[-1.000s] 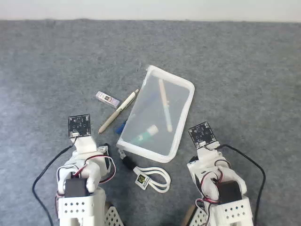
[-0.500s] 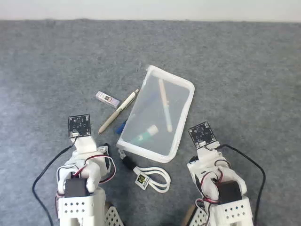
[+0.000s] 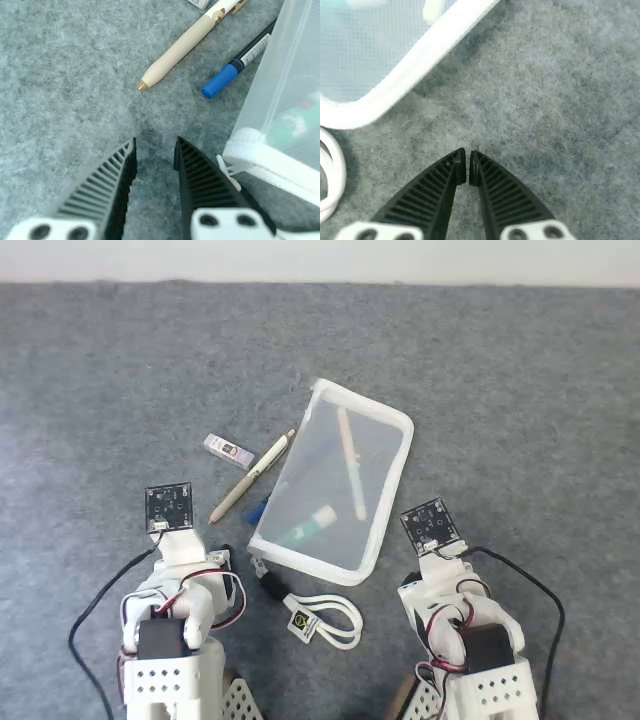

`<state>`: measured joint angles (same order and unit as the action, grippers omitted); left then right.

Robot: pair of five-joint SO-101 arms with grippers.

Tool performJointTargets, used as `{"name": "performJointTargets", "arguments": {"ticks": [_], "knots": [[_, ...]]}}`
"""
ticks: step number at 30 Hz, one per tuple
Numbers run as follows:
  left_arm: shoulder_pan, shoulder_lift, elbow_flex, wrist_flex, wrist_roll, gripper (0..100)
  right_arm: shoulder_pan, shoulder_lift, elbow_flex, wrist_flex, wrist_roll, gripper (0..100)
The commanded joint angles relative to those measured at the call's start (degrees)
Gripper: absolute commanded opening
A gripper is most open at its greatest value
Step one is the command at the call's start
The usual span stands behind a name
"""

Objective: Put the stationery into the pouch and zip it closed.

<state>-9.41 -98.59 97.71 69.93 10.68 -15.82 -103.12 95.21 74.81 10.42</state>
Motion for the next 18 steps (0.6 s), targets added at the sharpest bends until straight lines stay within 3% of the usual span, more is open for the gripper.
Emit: {"name": "performJointTargets", "arguments": {"ticks": [1, 18], "knots": [[-0.4, -1.0, -1.9, 0.4, -0.2, 12, 0.1, -0.8, 1.2, 0.1, -0.3, 1.8], [-0.2, -1.0, -1.9, 0.4, -0.2, 12, 0.1, -0.8, 1.2, 0.1, -0.3, 1.8]]}}
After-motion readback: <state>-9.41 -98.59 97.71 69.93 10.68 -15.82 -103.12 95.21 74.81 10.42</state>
